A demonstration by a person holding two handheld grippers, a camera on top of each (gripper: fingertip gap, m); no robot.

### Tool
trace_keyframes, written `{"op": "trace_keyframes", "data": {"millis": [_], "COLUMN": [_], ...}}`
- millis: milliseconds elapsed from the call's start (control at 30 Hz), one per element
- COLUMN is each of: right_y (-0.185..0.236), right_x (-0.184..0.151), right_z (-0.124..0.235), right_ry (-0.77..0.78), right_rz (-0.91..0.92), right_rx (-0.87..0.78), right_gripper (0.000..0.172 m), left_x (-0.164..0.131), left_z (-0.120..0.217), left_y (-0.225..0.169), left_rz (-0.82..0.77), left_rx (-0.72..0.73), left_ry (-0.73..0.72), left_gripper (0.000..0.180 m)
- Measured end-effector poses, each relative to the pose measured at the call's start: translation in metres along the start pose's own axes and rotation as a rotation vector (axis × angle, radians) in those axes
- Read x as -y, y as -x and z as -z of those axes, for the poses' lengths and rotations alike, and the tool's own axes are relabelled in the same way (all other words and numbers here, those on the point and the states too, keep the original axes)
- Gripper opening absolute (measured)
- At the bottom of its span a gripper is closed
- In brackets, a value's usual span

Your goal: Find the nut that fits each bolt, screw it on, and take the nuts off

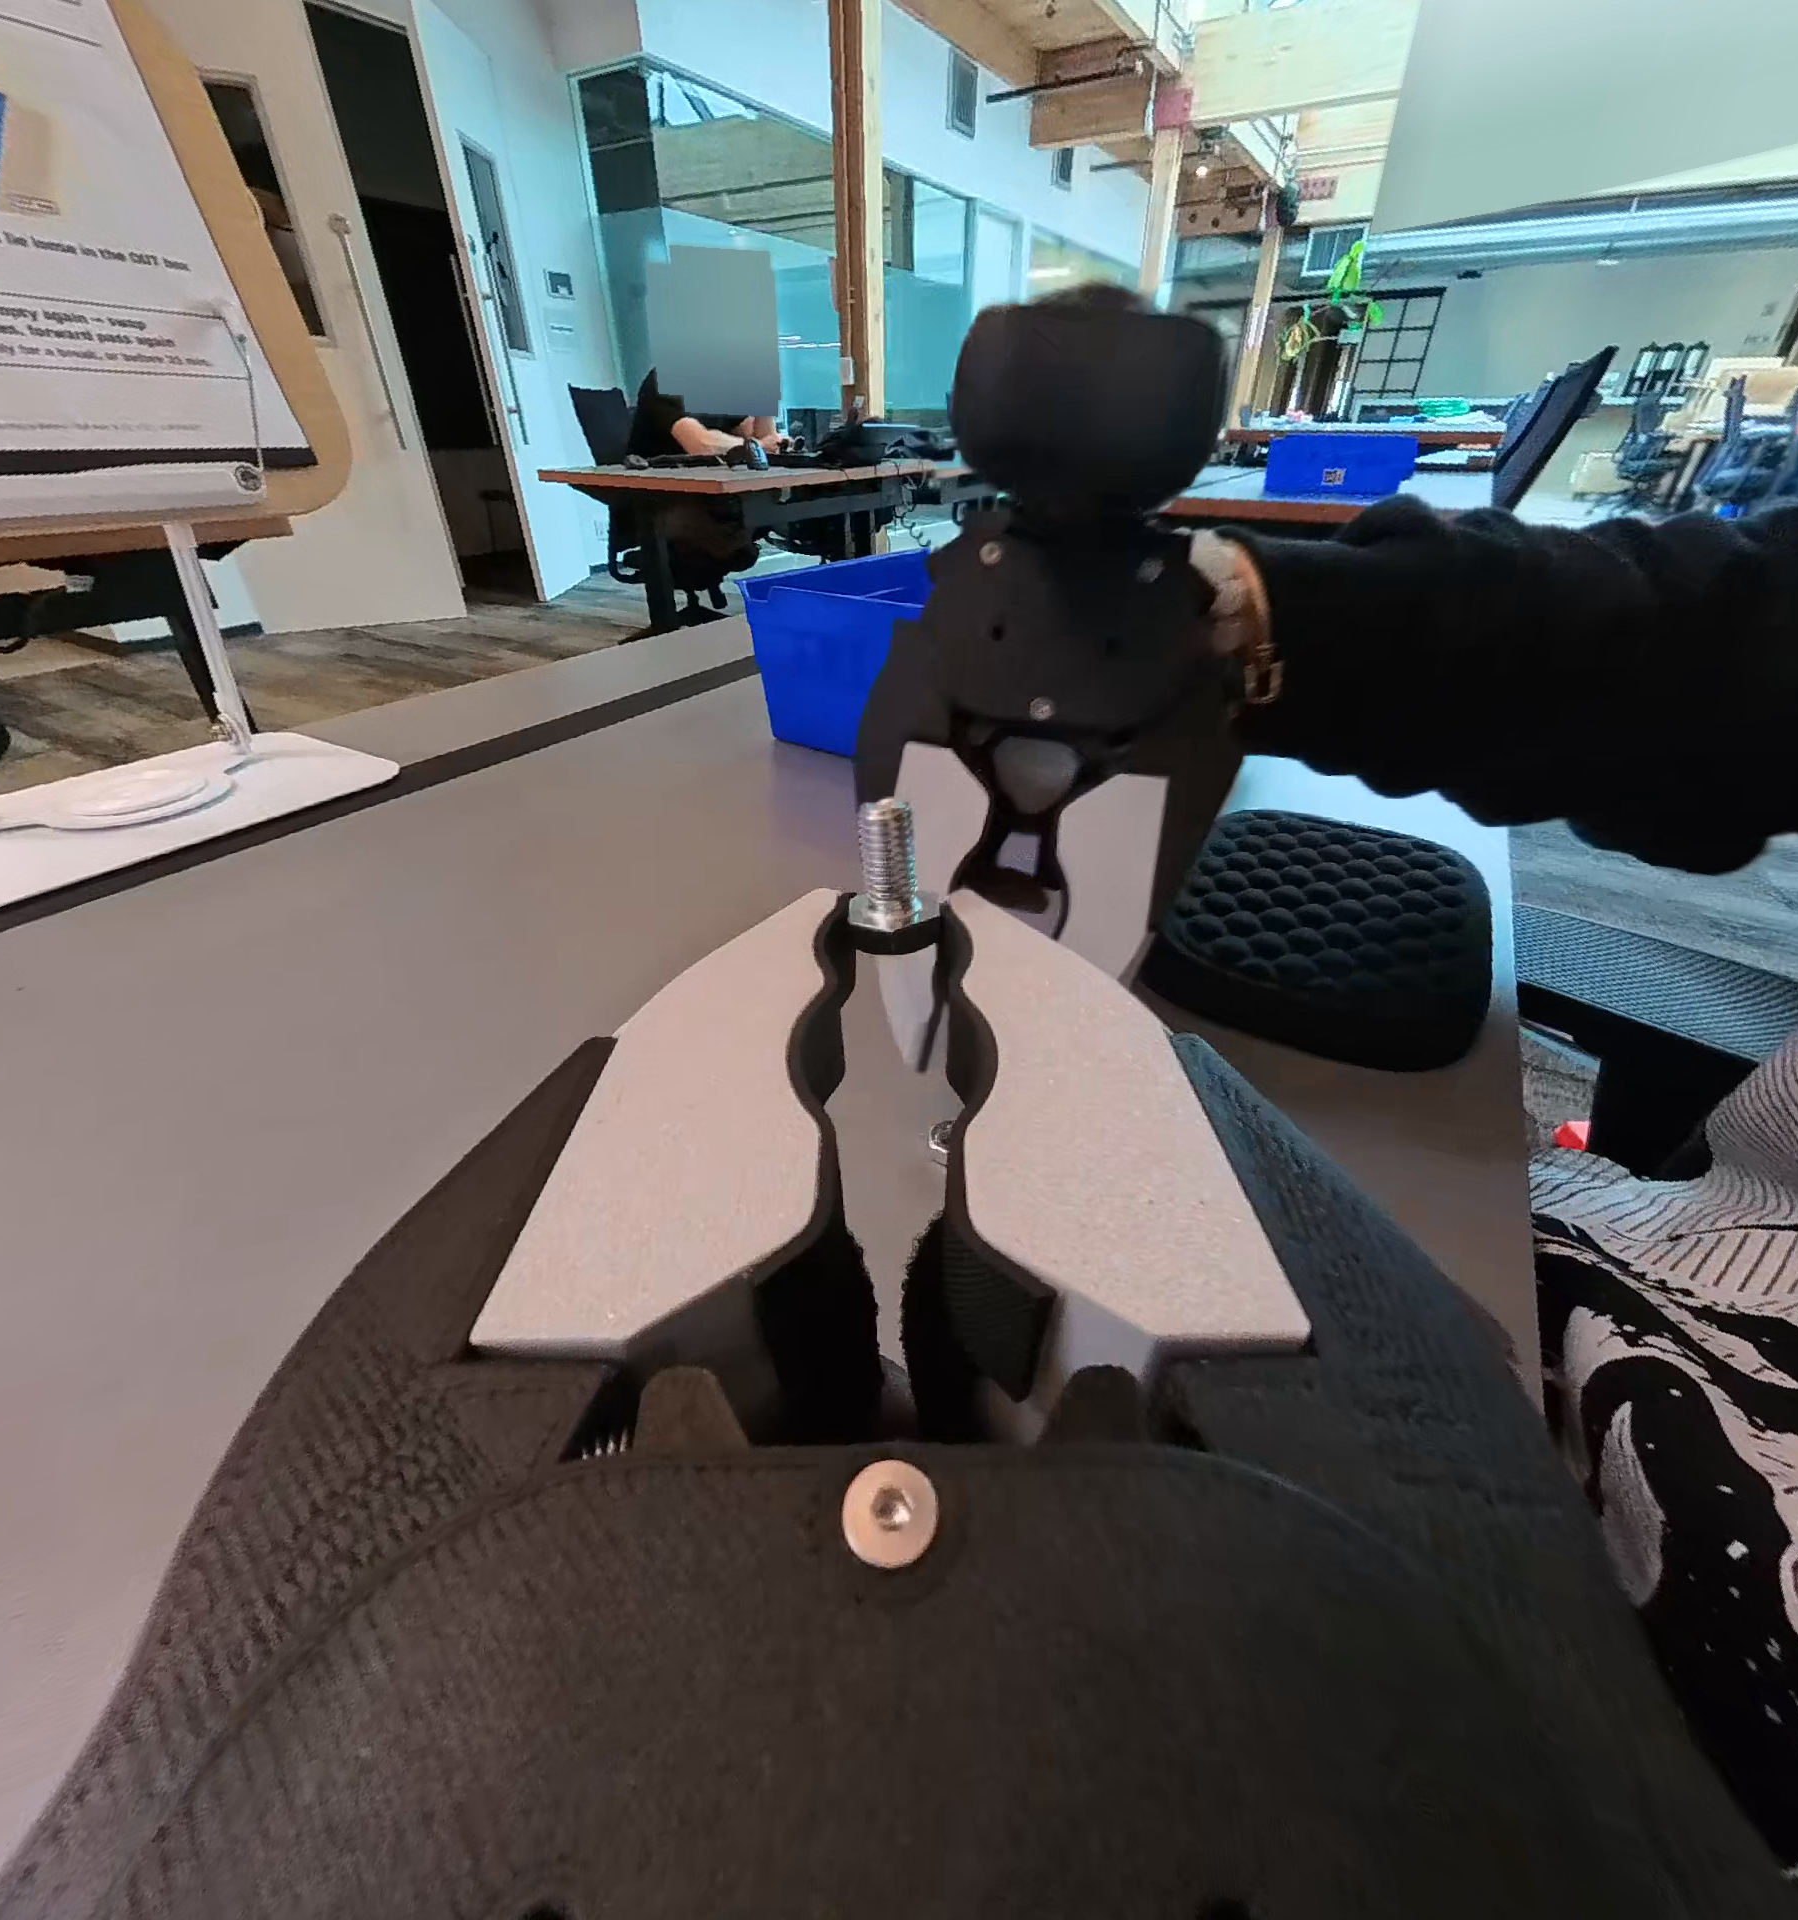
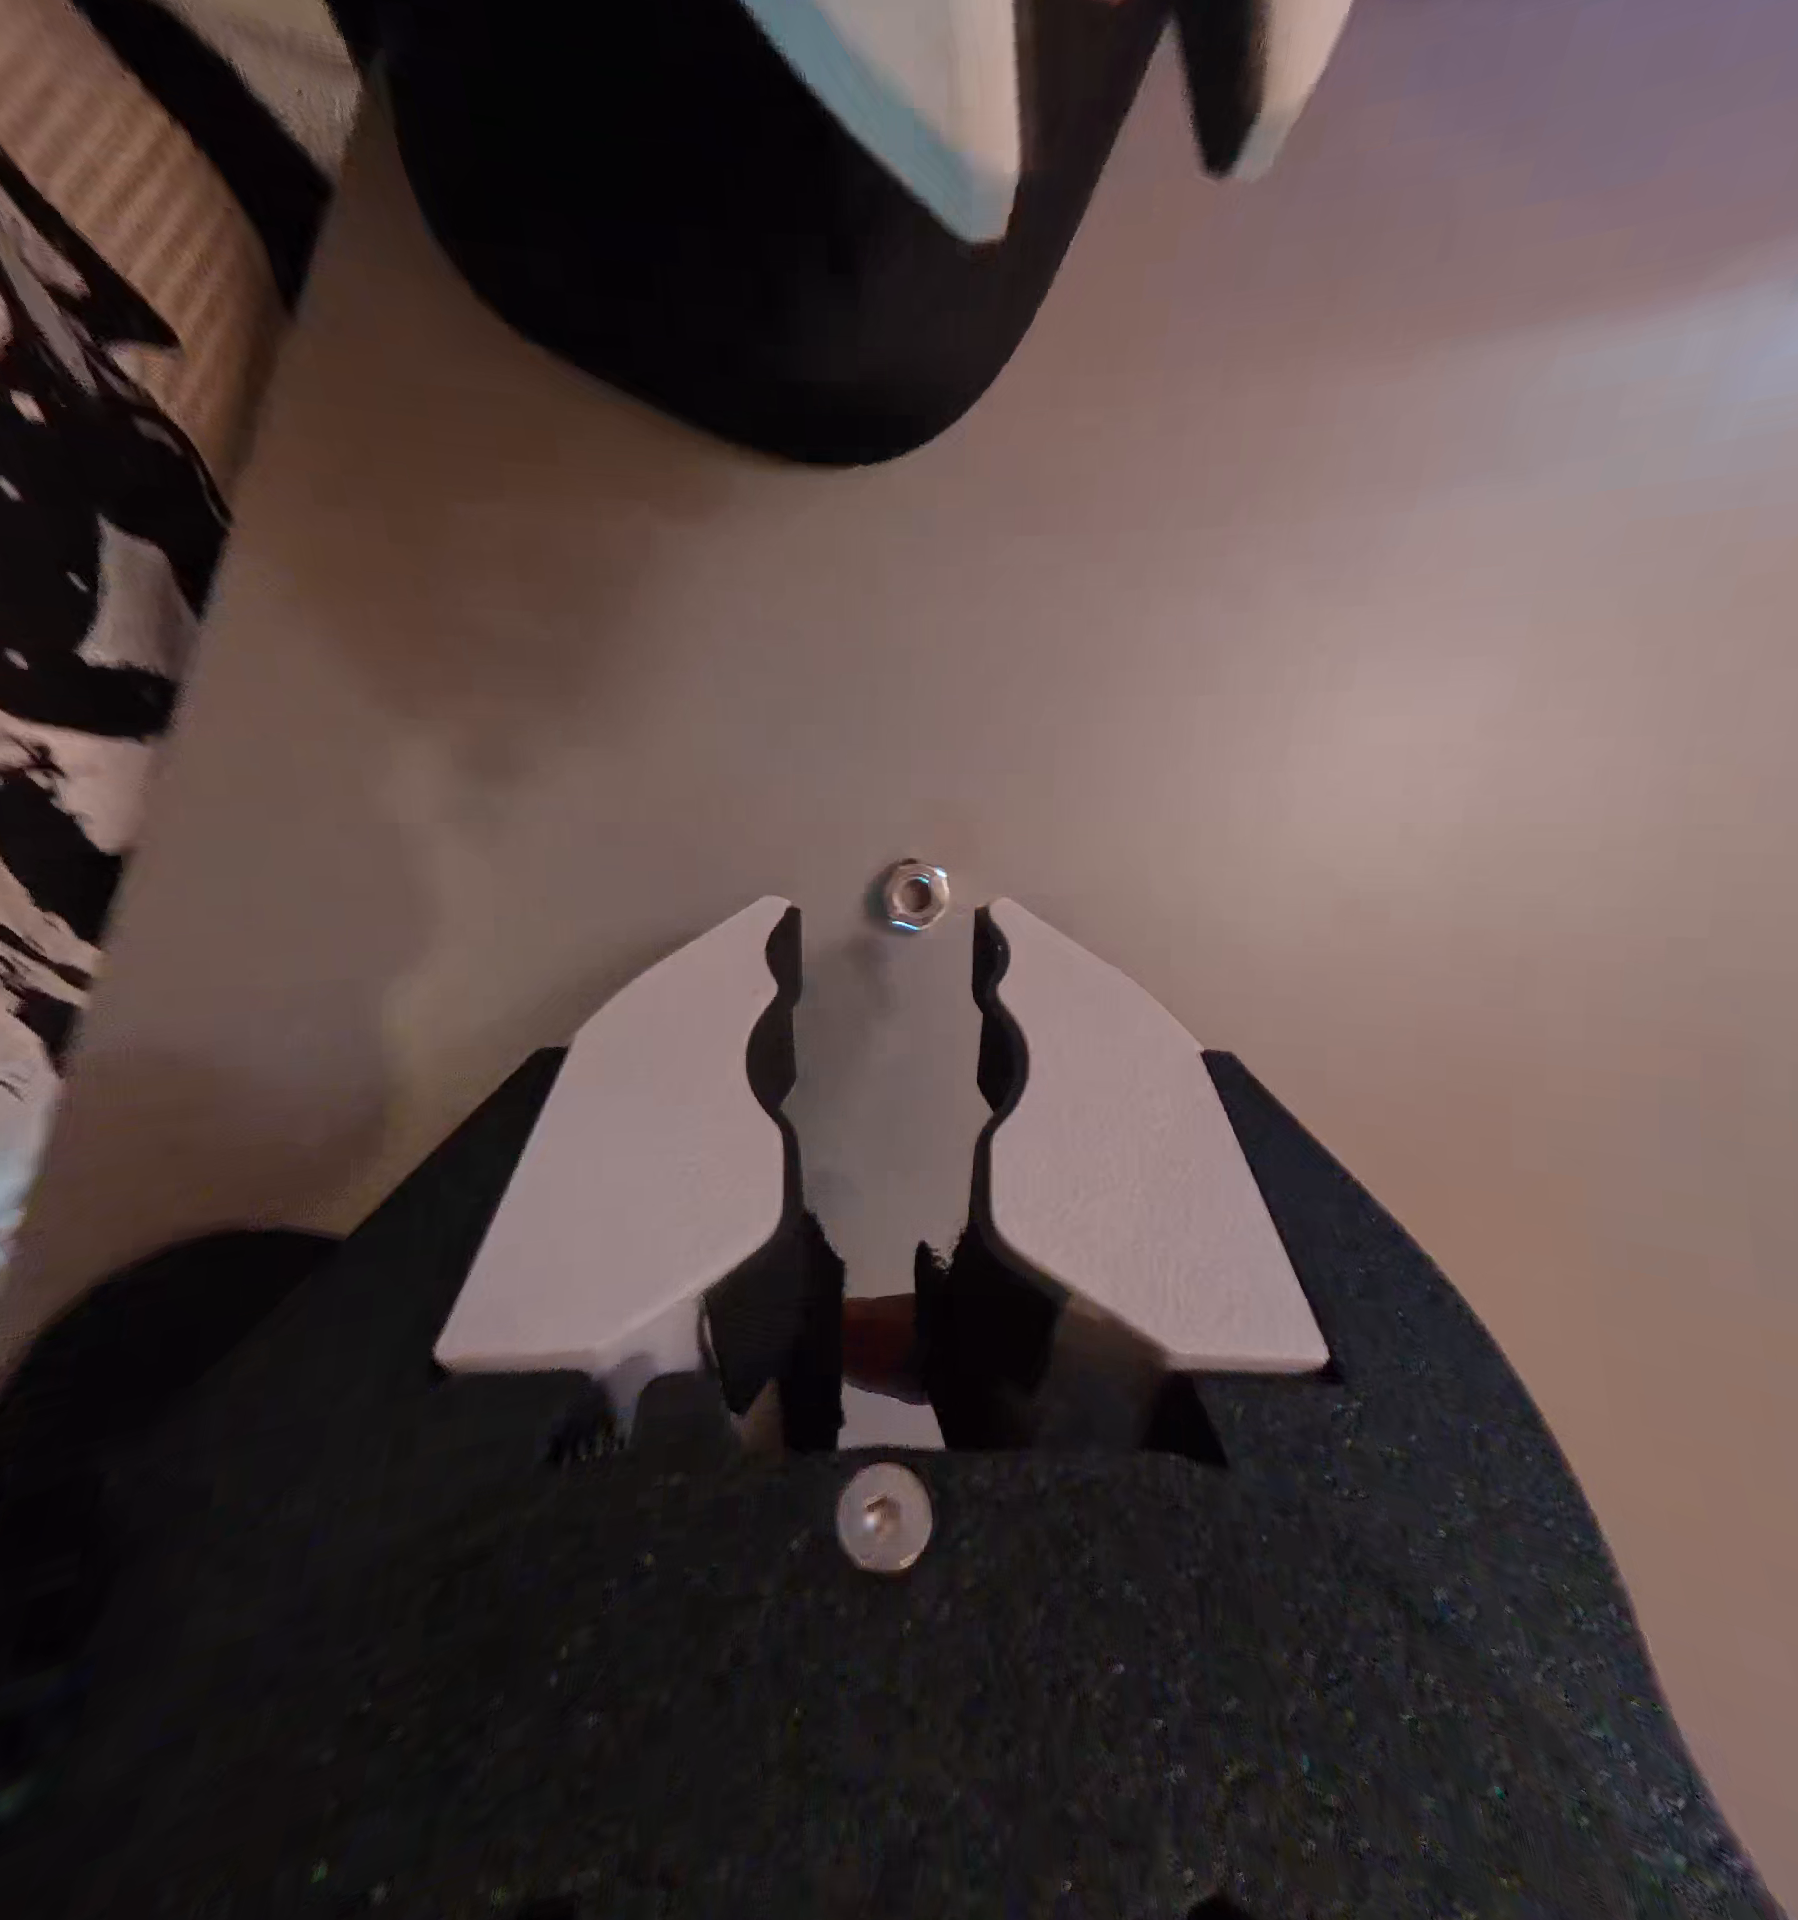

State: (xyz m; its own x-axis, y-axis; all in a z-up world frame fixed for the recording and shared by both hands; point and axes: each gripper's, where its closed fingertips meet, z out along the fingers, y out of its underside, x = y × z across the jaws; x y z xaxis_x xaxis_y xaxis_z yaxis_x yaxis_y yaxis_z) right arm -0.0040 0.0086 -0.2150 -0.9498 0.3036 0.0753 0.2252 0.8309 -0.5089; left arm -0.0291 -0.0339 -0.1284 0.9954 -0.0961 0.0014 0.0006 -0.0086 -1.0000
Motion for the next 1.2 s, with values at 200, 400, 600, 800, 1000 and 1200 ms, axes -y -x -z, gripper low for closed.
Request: {"op": "trace_keyframes", "data": {"millis": [200,400,600,800,1000,1200], "right_y": [-0.004,-0.006,-0.004,-0.002,0.007,0.028], "right_x": [-0.003,-0.007,-0.008,0.001,0.023,0.069], "right_z": [-0.012,-0.018,-0.023,-0.007,0.054,0.114], "right_ry": [0.052,0.082,0.077,0.017,-0.066,-0.162], "right_rz": [0.124,0.074,0.061,0.032,0.05,0.204], "right_rx": [0.093,0.113,0.112,0.087,0.02,0.043], "right_gripper": [0.025,0.021,0.014,0.014,0.014,0.014], "left_x": [-0.001,-0.002,-0.002,-0.002,0.003,0.012], "left_z": [0.0,0.0,-0.001,-0.002,-0.012,-0.018], "left_y": [-0.001,0.0,-0.001,-0.005,-0.023,-0.085], "left_rz": [0.006,0.005,0.005,-0.006,-0.024,0.01], "left_rx": [-0.014,-0.01,-0.014,-0.039,-0.148,-0.624], "left_ry": [-0.001,0.0,0.003,0.012,0.036,0.017], "left_gripper": [0.015,0.015,0.014,0.015,0.015,0.015]}}
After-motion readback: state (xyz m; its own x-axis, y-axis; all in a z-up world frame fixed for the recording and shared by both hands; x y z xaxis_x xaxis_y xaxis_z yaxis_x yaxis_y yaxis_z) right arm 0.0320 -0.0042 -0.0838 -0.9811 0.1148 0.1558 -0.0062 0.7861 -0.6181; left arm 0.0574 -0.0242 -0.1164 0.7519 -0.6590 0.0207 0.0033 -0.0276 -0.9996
